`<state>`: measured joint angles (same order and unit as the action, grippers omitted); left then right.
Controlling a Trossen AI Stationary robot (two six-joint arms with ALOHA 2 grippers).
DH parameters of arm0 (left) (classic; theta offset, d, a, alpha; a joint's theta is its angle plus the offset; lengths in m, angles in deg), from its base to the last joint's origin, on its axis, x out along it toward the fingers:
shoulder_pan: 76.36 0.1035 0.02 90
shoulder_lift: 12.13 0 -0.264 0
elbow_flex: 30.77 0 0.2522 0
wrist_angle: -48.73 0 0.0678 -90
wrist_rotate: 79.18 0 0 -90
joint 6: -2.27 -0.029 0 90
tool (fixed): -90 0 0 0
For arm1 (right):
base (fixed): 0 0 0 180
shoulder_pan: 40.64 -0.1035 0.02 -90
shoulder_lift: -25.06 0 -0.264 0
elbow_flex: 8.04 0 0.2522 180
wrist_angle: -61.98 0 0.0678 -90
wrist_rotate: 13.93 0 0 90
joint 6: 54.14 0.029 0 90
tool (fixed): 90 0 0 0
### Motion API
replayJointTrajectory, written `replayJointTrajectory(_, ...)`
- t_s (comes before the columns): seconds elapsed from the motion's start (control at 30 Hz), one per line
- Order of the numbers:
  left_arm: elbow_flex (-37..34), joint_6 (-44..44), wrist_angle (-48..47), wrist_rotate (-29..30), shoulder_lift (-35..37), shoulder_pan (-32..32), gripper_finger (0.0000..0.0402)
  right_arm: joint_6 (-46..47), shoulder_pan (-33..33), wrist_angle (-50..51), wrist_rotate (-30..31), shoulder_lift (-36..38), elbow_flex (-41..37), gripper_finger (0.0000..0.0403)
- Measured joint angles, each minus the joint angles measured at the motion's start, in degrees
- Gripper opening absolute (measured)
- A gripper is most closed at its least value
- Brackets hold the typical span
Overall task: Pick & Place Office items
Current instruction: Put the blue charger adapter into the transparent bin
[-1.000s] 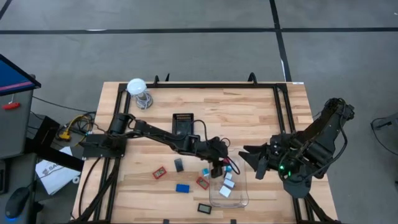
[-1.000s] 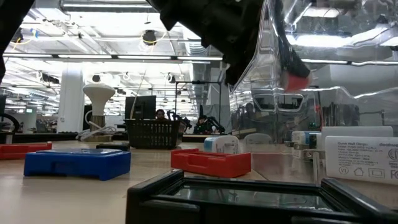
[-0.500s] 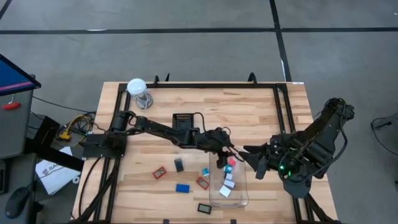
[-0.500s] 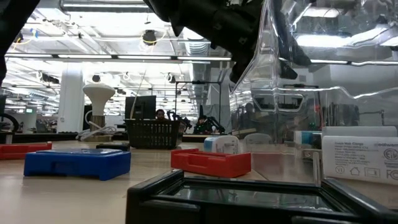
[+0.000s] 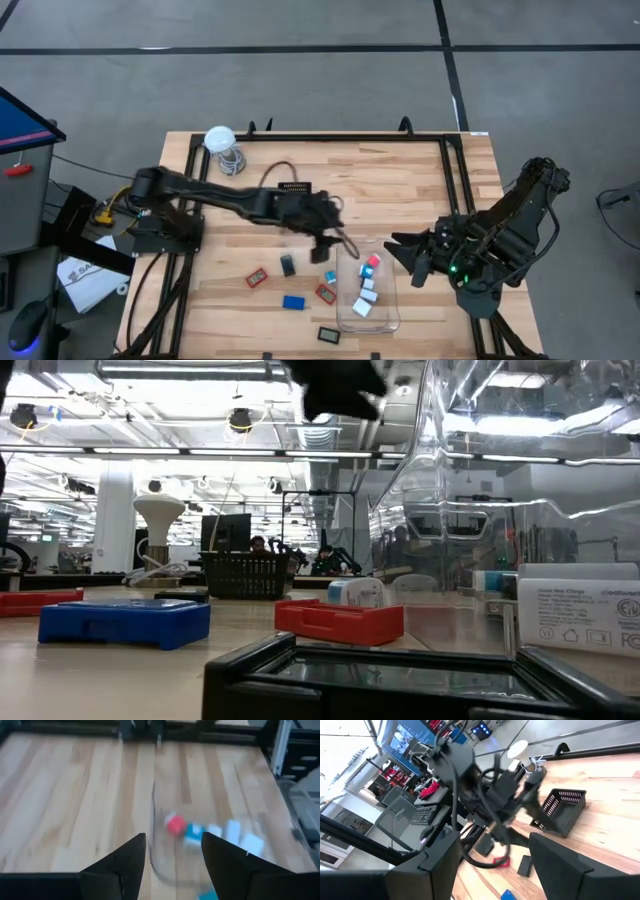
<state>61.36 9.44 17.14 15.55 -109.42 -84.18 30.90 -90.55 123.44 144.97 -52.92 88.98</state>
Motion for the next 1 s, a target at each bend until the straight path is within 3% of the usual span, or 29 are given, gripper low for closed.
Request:
replayJointTrajectory(0.13, -12.22, 8.39, -0.89, 0.89, 7.98, -2.71, 0.0197, -0.03, 0.0, -0.01, 0.13, 0.0, 0.0, 0.0228)
replayJointTrajectory(0.23, -22.33, 16.08, 4.57, 2.96, 13.19, -7.09, 0.0215, -0.01, -0.24, -0.24, 0.2, 0.0, 0.0, 0.0228)
replayJointTrajectory(0.33, -30.79, 20.74, 17.68, 7.65, 15.5, -12.82, 0.0241, 0.01, -0.58, -0.33, 0.57, 0.0, 0.0, 0.0228)
replayJointTrajectory(0.4, -34.28, 18.95, 28.12, 11.06, 14.48, -15.88, 0.0261, -0.01, -0.72, -0.4, 0.75, 0.0, 0.0, 0.0228)
replayJointTrajectory(0.6, -35.81, 14.41, 39.78, 15.88, 4.01, -16.33, 0.0313, -0.03, -0.76, -0.9, 1.66, 0.0, 0.0, 0.0228)
replayJointTrajectory(0.9, -35.6, 13.21, 53.34, 14.53, -8.56, -14.23, 0.0368, 0.04, -0.74, -1.51, 1.66, 0.0, 0.0, 0.0228)
replayJointTrajectory(1.0, -34.85, 12.12, 53.86, 13.95, -10.61, -14.27, 0.0377, 0.38, -0.57, -1.58, 1.66, 0.0, 0.0, 0.0228)
